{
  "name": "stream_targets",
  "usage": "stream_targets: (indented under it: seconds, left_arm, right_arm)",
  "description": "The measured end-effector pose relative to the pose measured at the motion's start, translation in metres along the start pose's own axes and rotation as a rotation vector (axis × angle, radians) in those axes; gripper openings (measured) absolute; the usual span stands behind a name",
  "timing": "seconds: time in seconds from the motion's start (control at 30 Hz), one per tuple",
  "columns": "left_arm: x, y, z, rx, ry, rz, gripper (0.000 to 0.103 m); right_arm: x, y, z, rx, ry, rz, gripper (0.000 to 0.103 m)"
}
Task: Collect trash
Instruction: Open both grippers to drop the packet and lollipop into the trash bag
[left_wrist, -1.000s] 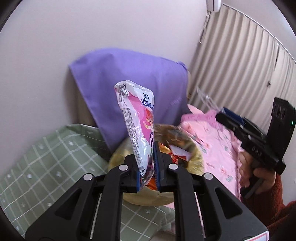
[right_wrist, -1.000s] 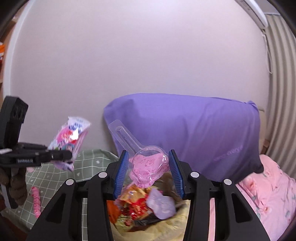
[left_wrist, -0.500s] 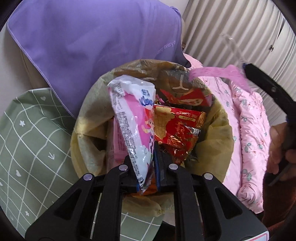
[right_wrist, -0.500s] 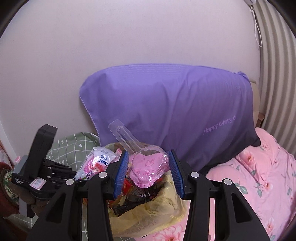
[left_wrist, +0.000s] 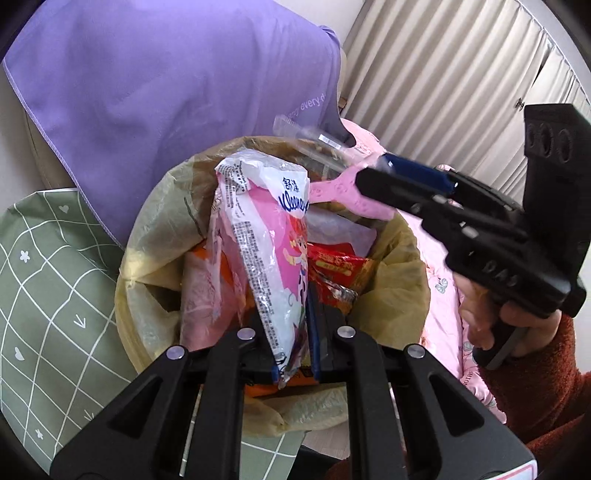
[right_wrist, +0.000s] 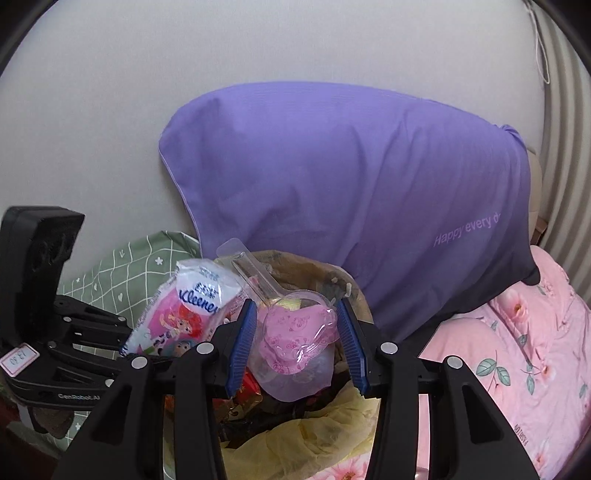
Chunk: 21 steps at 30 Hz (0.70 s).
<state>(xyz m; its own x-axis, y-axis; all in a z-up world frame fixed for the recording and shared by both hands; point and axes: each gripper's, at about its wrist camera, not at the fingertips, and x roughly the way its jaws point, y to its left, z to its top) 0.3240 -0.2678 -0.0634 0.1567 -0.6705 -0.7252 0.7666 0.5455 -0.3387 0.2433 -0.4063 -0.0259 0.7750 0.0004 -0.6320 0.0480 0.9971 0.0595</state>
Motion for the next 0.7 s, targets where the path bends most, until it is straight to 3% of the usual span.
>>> stream_targets:
  seconds: [0.3, 0.4, 0.5, 0.53, 0.6, 0.67, 0.7]
  left_arm:
    - [-0.002, 0.005, 0.001, -0.051, 0.03, 0.007, 0.011]
    - [-0.005, 0.006, 0.005, -0.071, 0.029, 0.003, 0.018]
    - [-0.009, 0.01, -0.001, -0.088, 0.004, 0.002, 0.038]
    - [-0.012, 0.011, -0.002, -0.098, -0.015, 0.002, 0.047]
    - [-0.02, 0.013, -0.004, -0.118, -0.048, -0.009, 0.055]
    - [-0.03, 0.011, -0.008, -0.124, -0.084, 0.008, 0.074]
    - [-0.035, 0.011, -0.01, -0.122, -0.102, 0.025, 0.078]
  right_arm:
    - [0.018, -0.003, -0.001, 0.002, 0.045, 0.038, 0.043]
    - [0.021, -0.004, -0.002, 0.009, 0.056, 0.04, 0.043]
    - [0.022, -0.006, -0.004, 0.032, 0.053, 0.057, 0.043]
    - [0.022, -0.007, -0.004, 0.037, 0.055, 0.059, 0.046]
    - [0.019, -0.007, -0.006, 0.047, 0.049, 0.054, 0.055]
    - [0.013, -0.004, -0.008, 0.048, 0.035, 0.05, 0.055]
    - [0.009, -0.003, -0.009, 0.048, 0.029, 0.044, 0.056]
